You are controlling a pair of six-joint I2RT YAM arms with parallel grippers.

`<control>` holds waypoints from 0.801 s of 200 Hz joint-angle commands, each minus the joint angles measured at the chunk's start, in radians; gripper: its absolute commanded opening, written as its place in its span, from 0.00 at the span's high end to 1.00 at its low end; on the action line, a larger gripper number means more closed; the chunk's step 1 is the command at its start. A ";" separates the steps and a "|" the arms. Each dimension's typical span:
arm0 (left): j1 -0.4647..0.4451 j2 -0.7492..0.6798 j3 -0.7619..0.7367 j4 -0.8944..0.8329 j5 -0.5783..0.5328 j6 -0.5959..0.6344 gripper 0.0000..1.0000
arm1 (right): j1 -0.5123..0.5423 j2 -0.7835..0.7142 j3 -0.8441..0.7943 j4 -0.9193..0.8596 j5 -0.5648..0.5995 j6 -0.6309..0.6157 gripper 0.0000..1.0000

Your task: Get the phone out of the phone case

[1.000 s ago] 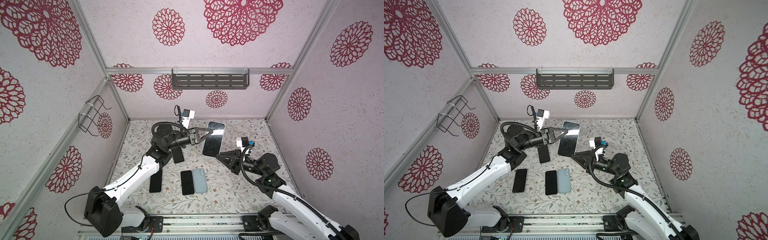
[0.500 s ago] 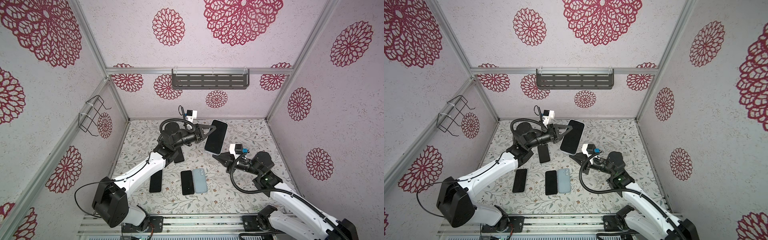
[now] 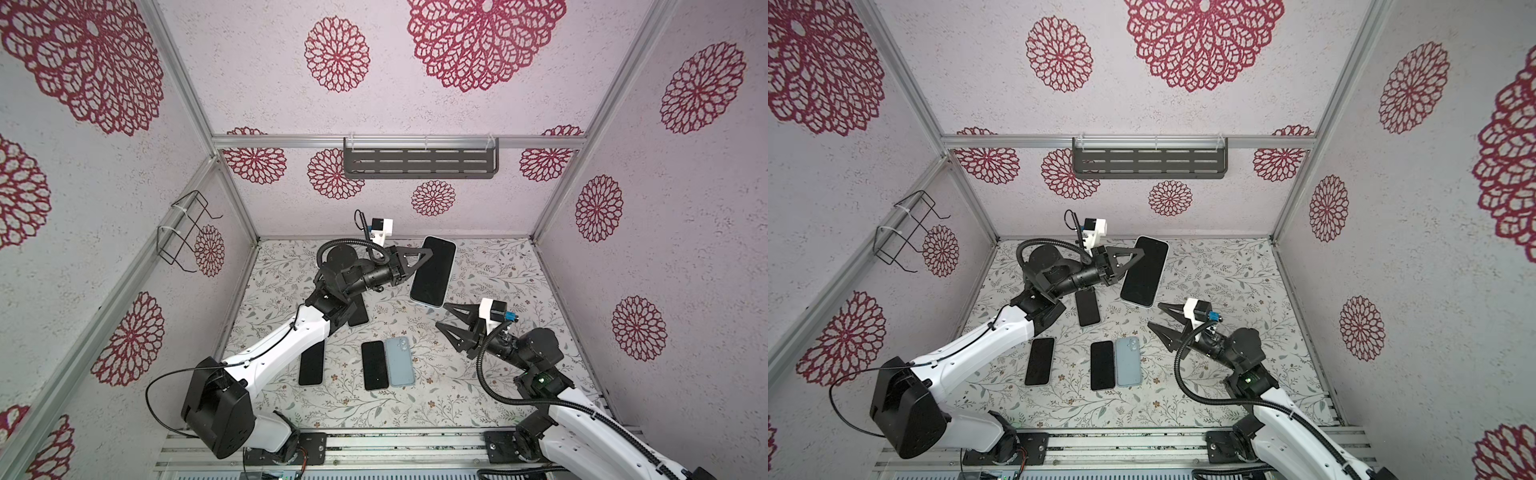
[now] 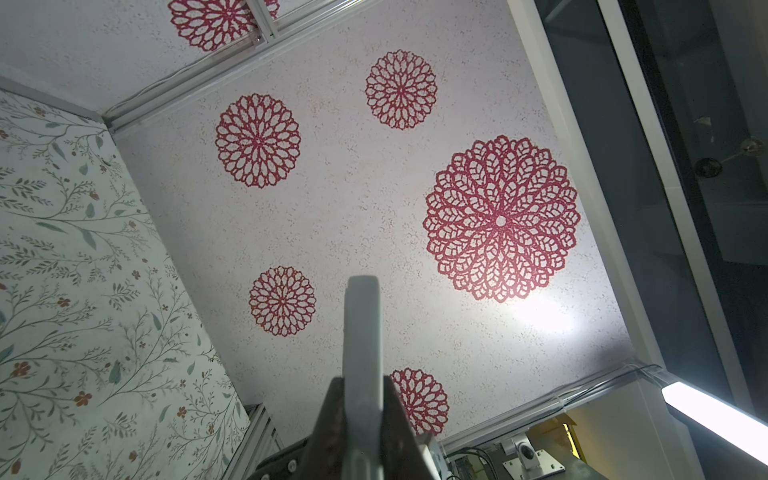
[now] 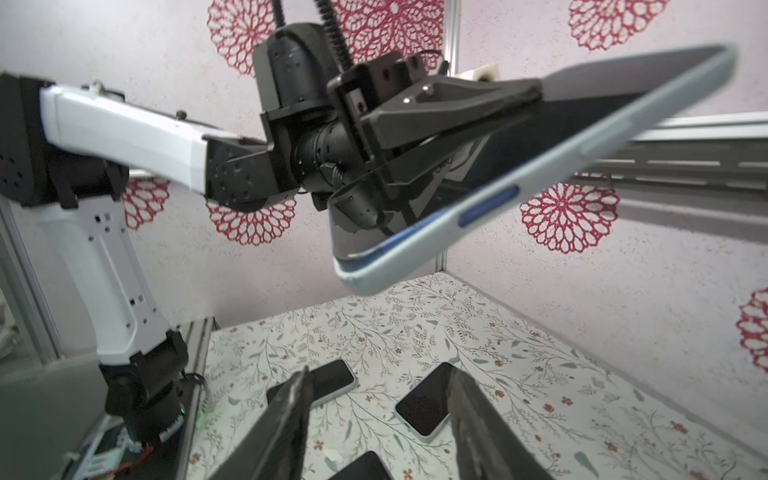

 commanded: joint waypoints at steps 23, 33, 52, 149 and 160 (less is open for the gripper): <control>-0.013 -0.075 -0.010 0.079 -0.089 0.093 1.00 | -0.003 0.034 0.015 0.198 0.109 0.436 0.39; -0.018 -0.084 -0.020 0.068 -0.119 0.108 1.00 | -0.003 0.062 0.022 0.244 0.100 0.496 0.38; -0.024 -0.098 -0.039 0.067 -0.155 0.121 1.00 | 0.001 0.109 0.039 0.299 0.077 0.552 0.38; -0.041 -0.105 -0.052 0.085 -0.173 0.127 1.00 | 0.014 0.198 0.067 0.381 0.063 0.607 0.38; -0.041 -0.105 -0.052 0.084 -0.174 0.127 1.00 | 0.014 0.203 0.068 0.385 0.061 0.609 0.38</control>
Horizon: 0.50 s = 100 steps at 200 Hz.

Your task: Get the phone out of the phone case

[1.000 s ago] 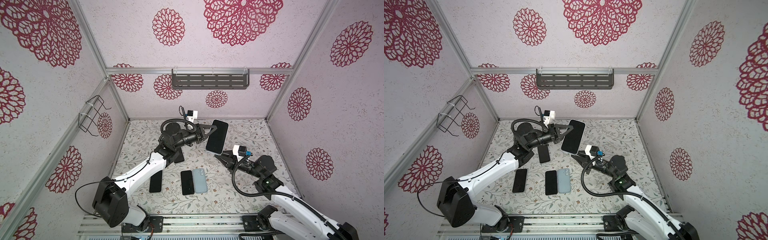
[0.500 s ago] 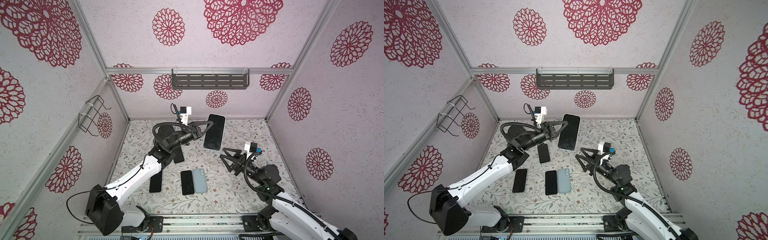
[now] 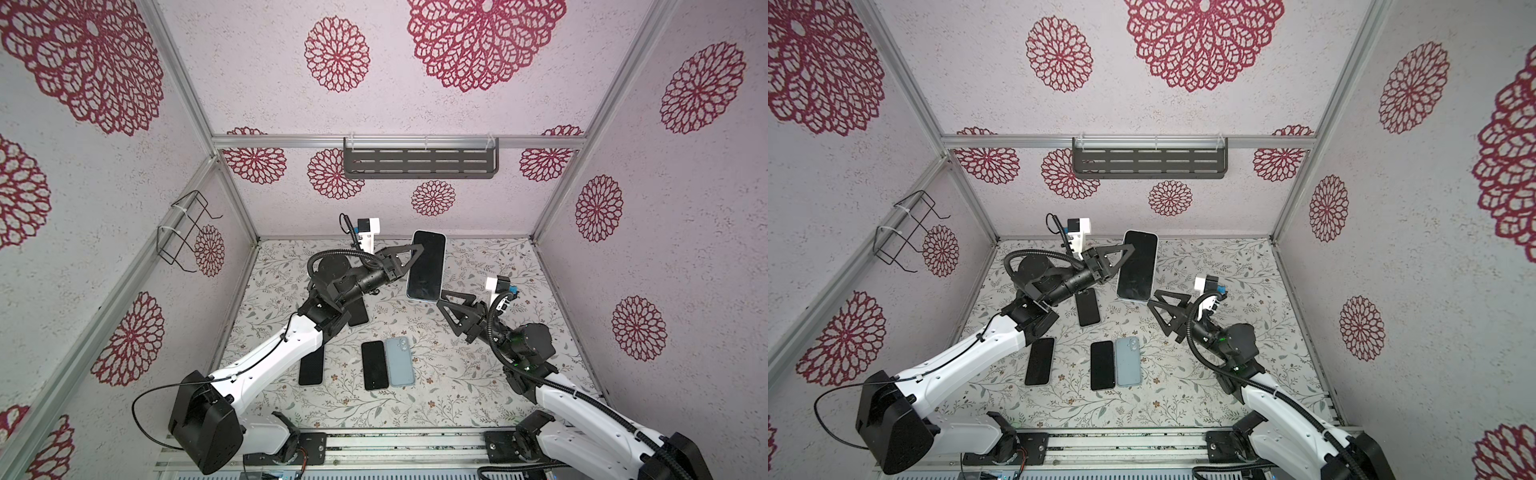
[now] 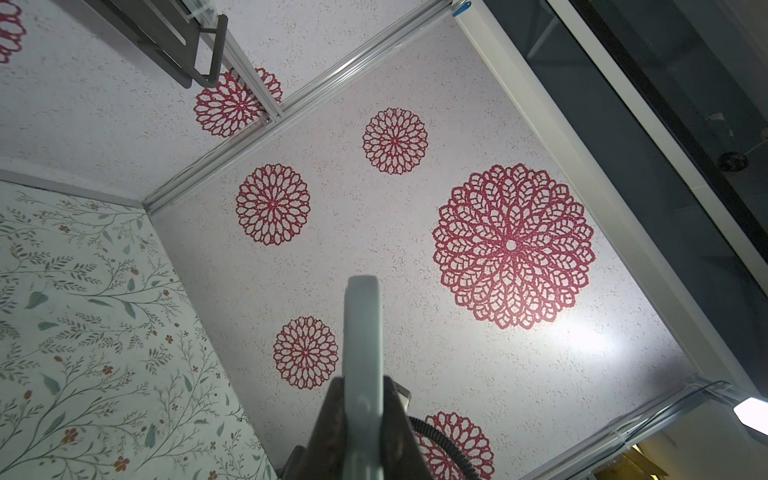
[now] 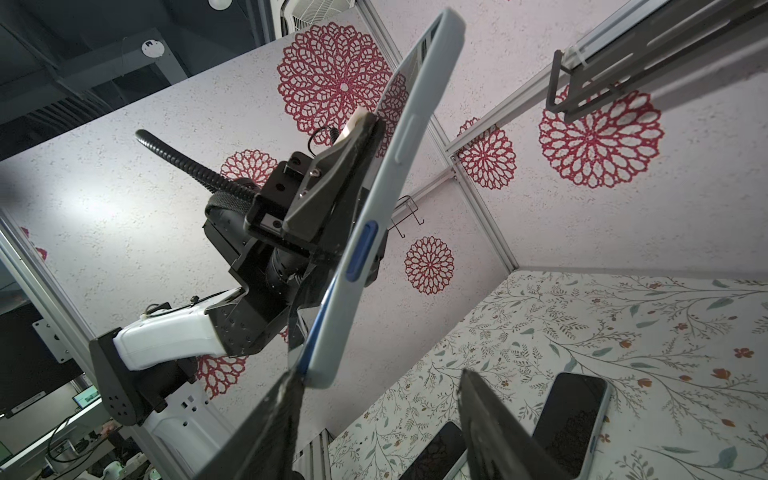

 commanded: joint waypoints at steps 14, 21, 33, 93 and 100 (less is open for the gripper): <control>-0.016 -0.026 0.014 0.073 -0.002 0.005 1.00 | 0.005 0.014 0.043 0.085 -0.002 0.026 0.38; -0.017 -0.027 0.014 0.074 -0.002 0.005 1.00 | 0.005 0.016 0.044 0.088 -0.004 0.027 0.38; -0.018 -0.026 0.014 0.075 -0.001 0.005 1.00 | 0.005 0.020 0.044 0.086 -0.003 0.028 0.38; -0.025 -0.023 0.021 0.085 0.002 0.005 1.00 | 0.005 0.038 0.044 0.089 -0.005 0.028 0.39; -0.028 -0.023 0.021 0.087 0.003 0.006 1.00 | 0.005 0.042 0.044 0.090 -0.005 0.029 0.39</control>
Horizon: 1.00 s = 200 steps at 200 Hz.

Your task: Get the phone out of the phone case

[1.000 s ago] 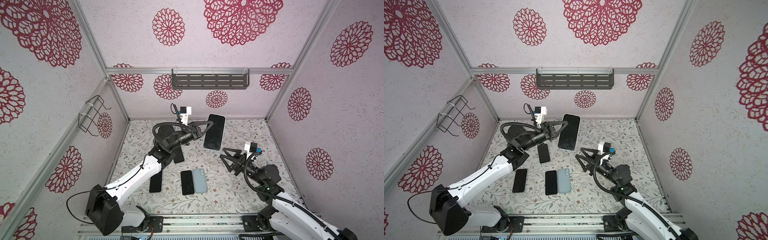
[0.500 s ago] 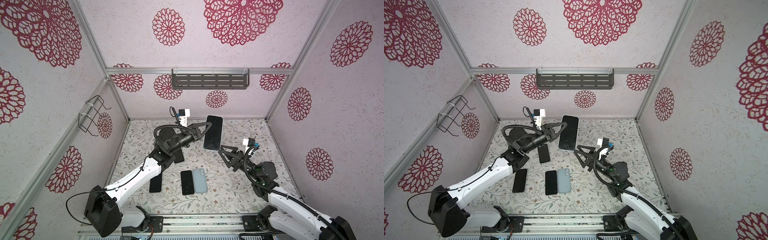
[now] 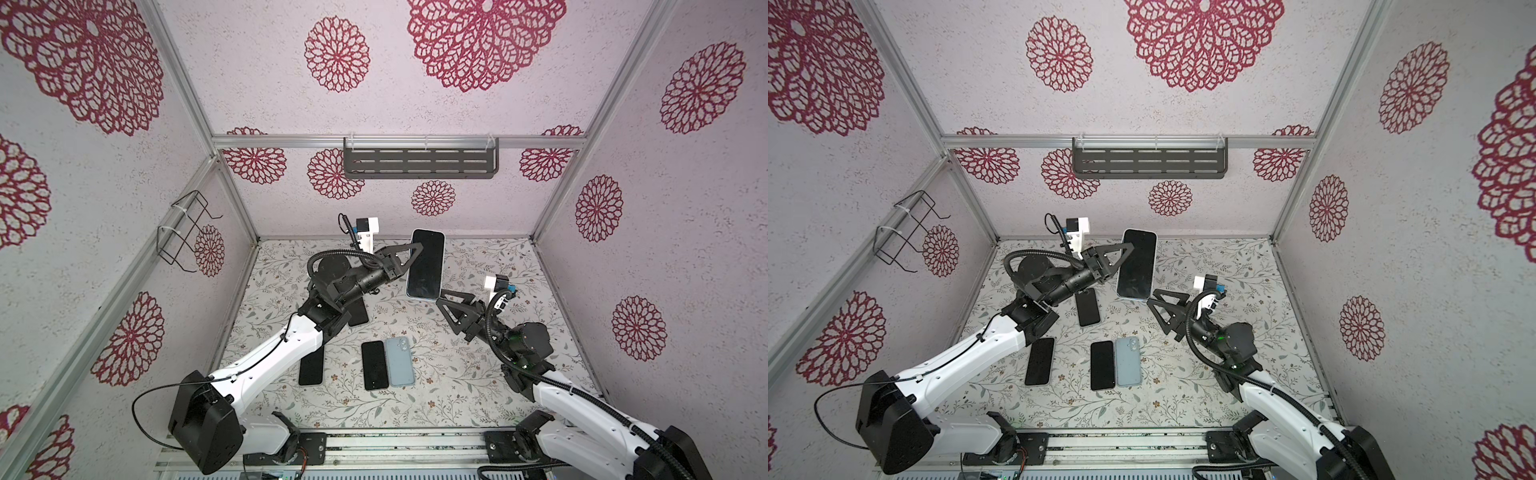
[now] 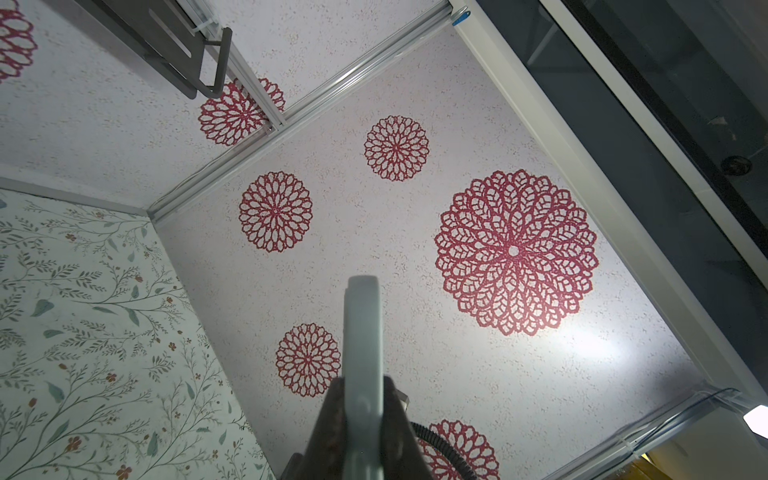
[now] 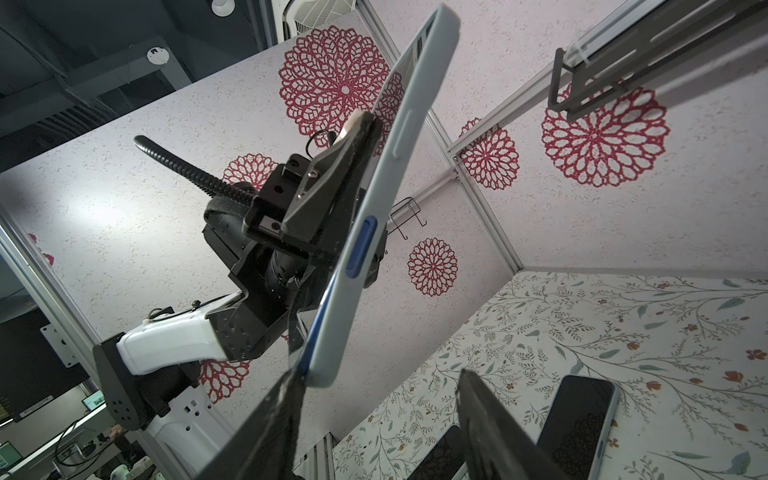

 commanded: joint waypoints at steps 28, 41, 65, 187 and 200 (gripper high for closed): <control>-0.031 -0.020 0.026 0.088 0.015 0.001 1.00 | 0.005 0.037 0.049 0.054 -0.004 0.022 0.39; -0.034 -0.019 0.028 0.089 0.018 0.001 1.00 | 0.005 0.049 0.052 0.057 -0.005 0.025 0.40; -0.038 -0.020 0.026 0.091 0.021 0.002 1.00 | 0.006 0.068 0.058 0.065 -0.005 0.031 0.41; -0.048 -0.031 -0.002 0.105 0.015 -0.006 1.00 | 0.005 0.122 0.084 0.093 -0.023 0.067 0.45; -0.045 -0.033 -0.013 0.098 0.008 -0.002 1.00 | 0.005 0.107 0.083 0.098 -0.022 0.073 0.45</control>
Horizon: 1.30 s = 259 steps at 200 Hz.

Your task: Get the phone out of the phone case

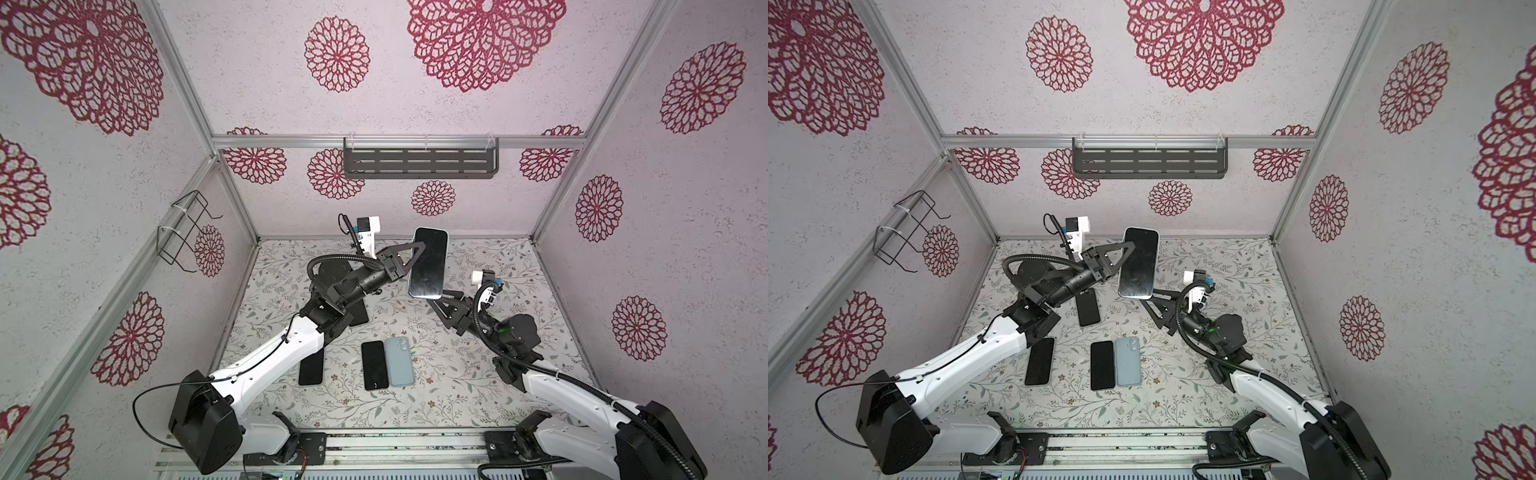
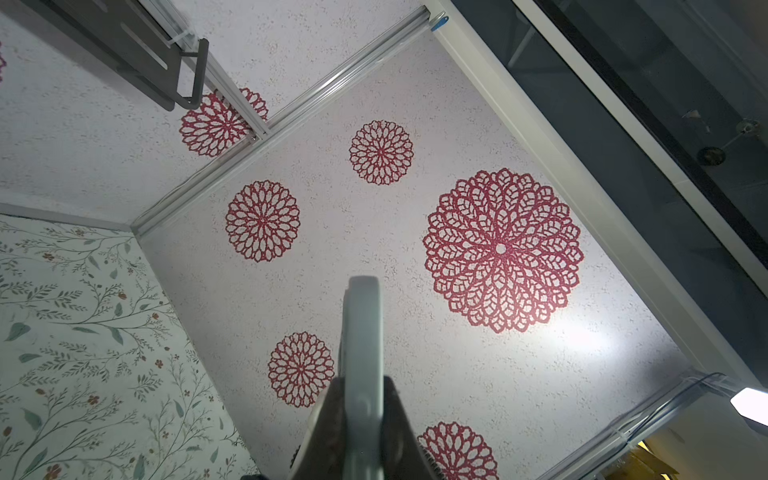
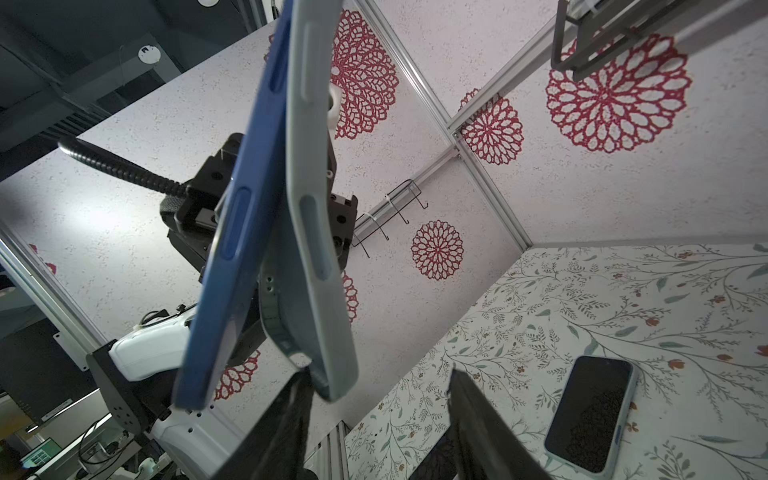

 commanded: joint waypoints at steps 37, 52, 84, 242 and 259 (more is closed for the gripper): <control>-0.011 -0.025 -0.054 0.070 0.011 -0.037 1.00 | 0.001 -0.044 0.041 0.058 -0.019 0.055 0.48; -0.011 -0.014 -0.063 0.084 0.010 -0.047 1.00 | 0.001 -0.046 0.040 0.068 -0.031 0.069 0.53; -0.011 0.002 -0.075 0.107 0.008 -0.059 1.00 | 0.002 -0.050 0.031 0.072 -0.048 0.087 0.70; -0.133 0.328 -0.262 0.213 -0.094 -0.093 0.50 | 0.003 -0.558 -0.207 -0.685 0.143 0.083 1.00; -0.139 0.358 -0.264 0.218 -0.096 -0.100 0.41 | 0.003 -0.594 -0.224 -0.759 0.164 0.078 1.00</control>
